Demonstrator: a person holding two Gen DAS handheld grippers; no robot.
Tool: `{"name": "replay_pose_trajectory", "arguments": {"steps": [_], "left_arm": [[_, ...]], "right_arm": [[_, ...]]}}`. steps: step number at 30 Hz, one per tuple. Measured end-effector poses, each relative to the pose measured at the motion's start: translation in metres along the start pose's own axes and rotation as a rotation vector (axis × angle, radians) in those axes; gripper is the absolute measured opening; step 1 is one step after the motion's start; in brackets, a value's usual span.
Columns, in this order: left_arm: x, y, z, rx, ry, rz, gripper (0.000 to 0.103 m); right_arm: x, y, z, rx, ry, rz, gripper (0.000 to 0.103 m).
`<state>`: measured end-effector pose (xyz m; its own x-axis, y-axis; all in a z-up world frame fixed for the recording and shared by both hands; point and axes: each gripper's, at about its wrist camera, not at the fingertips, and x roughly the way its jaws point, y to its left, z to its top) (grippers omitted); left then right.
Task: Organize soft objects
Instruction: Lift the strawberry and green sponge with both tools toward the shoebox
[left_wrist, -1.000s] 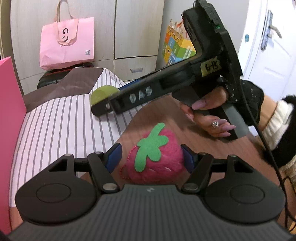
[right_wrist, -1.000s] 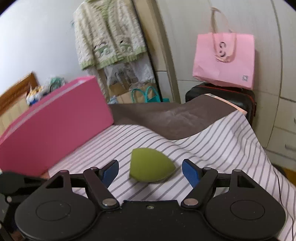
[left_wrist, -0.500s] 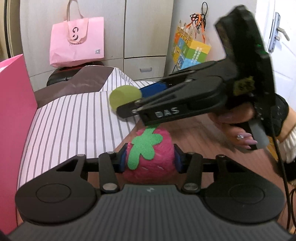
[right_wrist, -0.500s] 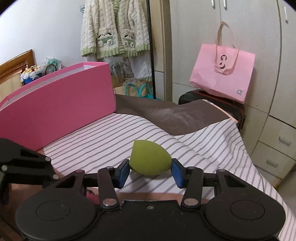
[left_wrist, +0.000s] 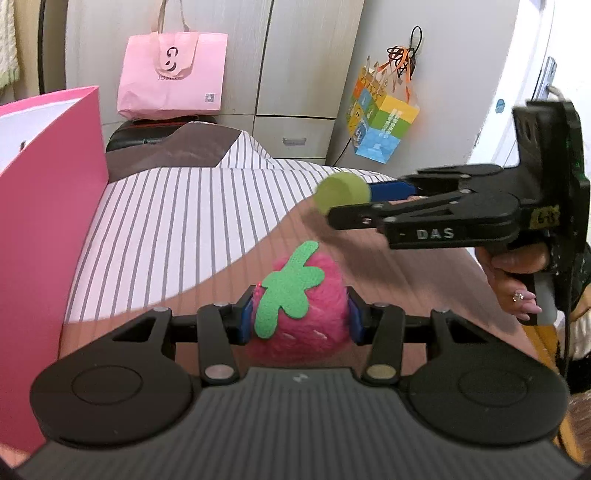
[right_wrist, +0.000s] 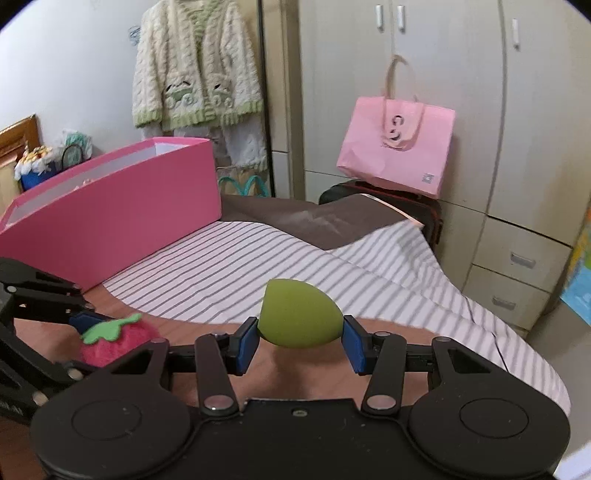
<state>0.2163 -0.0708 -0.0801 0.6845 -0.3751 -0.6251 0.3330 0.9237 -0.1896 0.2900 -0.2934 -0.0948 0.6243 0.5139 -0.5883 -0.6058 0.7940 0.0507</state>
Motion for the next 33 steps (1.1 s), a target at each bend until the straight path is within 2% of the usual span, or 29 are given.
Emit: {"name": "replay_pose_trajectory", "arguments": {"steps": [7, 20, 28, 33], "left_arm": [[-0.023, 0.007, -0.016, -0.022, 0.023, -0.004, 0.046], [-0.059, 0.01, -0.051, -0.02, 0.058, -0.013, 0.046], [-0.083, 0.013, -0.073, -0.031, 0.082, -0.01, 0.046], [-0.099, 0.018, -0.085, -0.036, 0.096, -0.024, 0.046]], "right_arm": [[-0.028, 0.019, -0.02, 0.028, 0.02, -0.032, 0.054], [-0.07, 0.078, -0.054, 0.051, 0.052, -0.06, 0.054], [-0.094, 0.109, -0.063, 0.082, 0.071, -0.047, 0.054], [-0.101, 0.127, -0.067, 0.103, 0.107, -0.01, 0.054]]}}
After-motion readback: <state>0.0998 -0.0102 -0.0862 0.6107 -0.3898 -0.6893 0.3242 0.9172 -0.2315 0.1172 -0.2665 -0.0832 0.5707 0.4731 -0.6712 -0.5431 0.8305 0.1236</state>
